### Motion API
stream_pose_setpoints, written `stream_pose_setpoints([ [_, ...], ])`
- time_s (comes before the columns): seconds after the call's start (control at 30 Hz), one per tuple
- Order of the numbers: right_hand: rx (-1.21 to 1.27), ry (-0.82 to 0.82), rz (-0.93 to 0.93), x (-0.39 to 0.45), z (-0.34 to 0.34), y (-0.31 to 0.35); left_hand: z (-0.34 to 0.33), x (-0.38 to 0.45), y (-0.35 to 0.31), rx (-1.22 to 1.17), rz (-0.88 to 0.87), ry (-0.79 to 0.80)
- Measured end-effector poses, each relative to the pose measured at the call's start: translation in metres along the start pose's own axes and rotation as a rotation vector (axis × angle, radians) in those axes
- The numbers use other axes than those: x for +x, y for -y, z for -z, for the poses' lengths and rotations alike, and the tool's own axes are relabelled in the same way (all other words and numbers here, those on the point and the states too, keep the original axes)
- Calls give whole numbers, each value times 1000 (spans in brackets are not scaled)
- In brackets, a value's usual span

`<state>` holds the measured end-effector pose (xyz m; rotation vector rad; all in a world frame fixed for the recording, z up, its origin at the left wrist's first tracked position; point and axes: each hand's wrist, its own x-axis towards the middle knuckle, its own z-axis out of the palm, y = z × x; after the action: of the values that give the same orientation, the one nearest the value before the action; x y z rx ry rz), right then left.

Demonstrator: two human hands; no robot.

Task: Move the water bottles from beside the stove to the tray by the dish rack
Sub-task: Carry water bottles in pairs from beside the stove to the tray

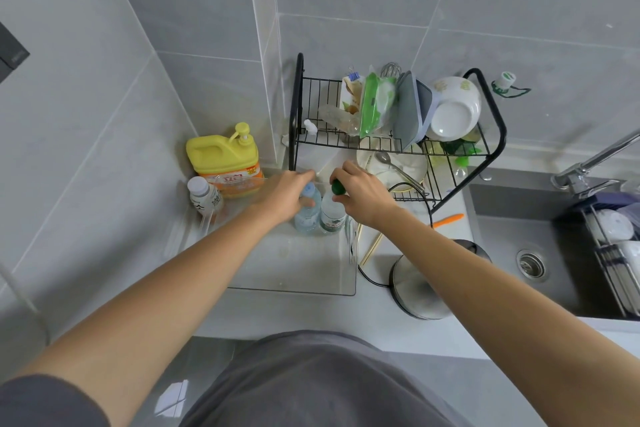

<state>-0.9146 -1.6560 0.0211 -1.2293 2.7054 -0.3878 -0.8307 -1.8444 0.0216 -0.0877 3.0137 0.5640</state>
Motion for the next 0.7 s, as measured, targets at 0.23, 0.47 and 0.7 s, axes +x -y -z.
stream_pose_setpoints([
  [0.23,10,-9,-65,0,-1,6,2,1,-1,35,-12,14],
  [0.47,-2,-9,-151,-4,-4,14,0,1,1,57,-26,8],
  [0.7,43,19,-200,-11,5,22,10,-6,-7,98,12,45],
])
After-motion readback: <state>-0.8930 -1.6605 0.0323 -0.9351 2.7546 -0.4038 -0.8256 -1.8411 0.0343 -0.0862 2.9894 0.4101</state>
